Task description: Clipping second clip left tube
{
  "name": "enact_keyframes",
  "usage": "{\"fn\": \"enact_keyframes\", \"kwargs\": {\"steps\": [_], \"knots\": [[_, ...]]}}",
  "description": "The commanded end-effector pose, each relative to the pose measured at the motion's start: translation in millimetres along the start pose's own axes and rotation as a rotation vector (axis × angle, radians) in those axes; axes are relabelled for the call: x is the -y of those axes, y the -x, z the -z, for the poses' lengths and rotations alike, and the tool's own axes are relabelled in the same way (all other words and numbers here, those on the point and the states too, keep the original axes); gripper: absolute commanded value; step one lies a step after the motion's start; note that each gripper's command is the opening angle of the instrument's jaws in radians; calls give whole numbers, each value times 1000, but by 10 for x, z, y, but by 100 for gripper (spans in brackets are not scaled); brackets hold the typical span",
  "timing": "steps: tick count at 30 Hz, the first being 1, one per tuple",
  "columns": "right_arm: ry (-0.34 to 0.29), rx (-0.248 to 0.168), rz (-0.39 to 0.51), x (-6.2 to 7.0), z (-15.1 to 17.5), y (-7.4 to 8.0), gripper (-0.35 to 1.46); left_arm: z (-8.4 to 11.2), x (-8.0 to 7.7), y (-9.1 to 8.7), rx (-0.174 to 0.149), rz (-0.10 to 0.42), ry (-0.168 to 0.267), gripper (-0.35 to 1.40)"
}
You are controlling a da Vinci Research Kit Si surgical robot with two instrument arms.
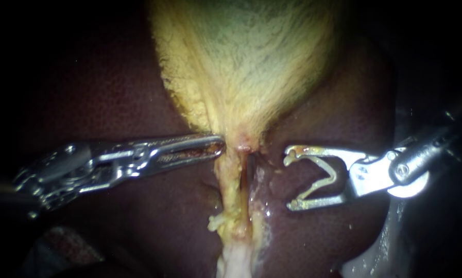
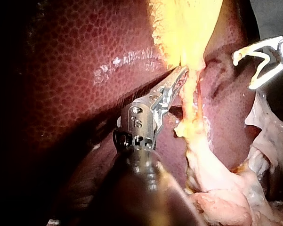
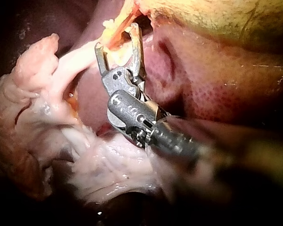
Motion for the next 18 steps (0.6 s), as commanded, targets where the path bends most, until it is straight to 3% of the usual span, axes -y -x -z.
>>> {"fn": "enact_keyframes", "kwargs": {"steps": [1, 6, 10, 18], "knots": [[1, 0, 6, 1, -2, 0, 60, 1, 0, 0, -1, 0, -1, -35], [-8, -4, -121, 10, -22, 2, 60, 17, -4, 5, -6, 2, -10, -35], [-33, -13, -223, 22, -57, 7, 60, 40, -9, 13, -5, 5, -2, -35], [-71, -20, -293, 37, -133, 18, 60, 74, -12, 25, 0, 10, 12, -35]]}}
